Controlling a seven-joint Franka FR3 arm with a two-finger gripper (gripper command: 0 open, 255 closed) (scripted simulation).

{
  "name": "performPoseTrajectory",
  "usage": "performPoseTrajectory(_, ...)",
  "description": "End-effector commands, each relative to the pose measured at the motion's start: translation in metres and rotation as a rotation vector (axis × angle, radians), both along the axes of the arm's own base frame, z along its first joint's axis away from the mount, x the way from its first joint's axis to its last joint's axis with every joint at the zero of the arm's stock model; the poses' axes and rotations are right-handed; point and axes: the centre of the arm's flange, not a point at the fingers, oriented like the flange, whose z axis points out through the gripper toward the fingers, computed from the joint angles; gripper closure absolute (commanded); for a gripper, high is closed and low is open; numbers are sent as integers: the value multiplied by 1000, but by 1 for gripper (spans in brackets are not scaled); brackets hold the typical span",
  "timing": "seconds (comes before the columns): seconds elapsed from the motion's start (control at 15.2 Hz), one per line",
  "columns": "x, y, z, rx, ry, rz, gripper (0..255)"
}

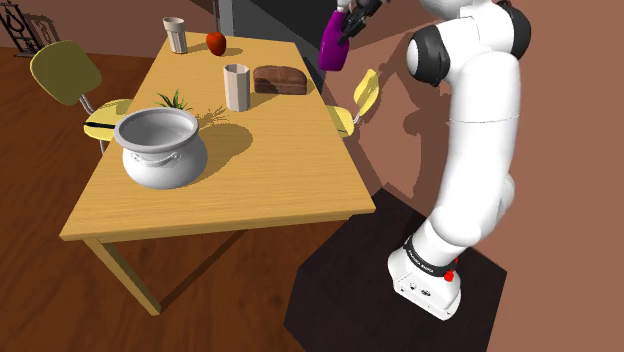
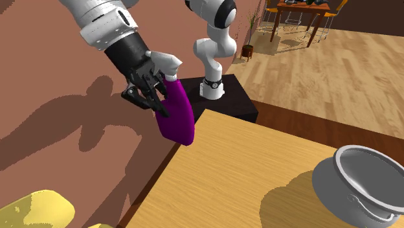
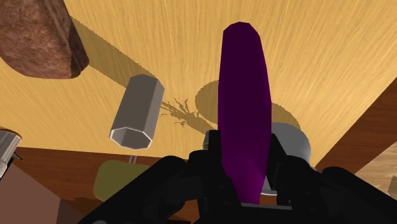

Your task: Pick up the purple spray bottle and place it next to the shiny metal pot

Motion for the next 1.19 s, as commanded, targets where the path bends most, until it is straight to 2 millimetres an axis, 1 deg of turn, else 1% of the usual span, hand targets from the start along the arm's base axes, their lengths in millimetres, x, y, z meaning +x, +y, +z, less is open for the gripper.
performPoseTrajectory(0.0, 0, 1, 11, 0, 0, 0, 255)
performPoseTrajectory(0.2, 0, 1, 25, 0, 0, 0, 255)
performPoseTrajectory(1.12, 5, 185, 25, 0, 0, 0, 255)
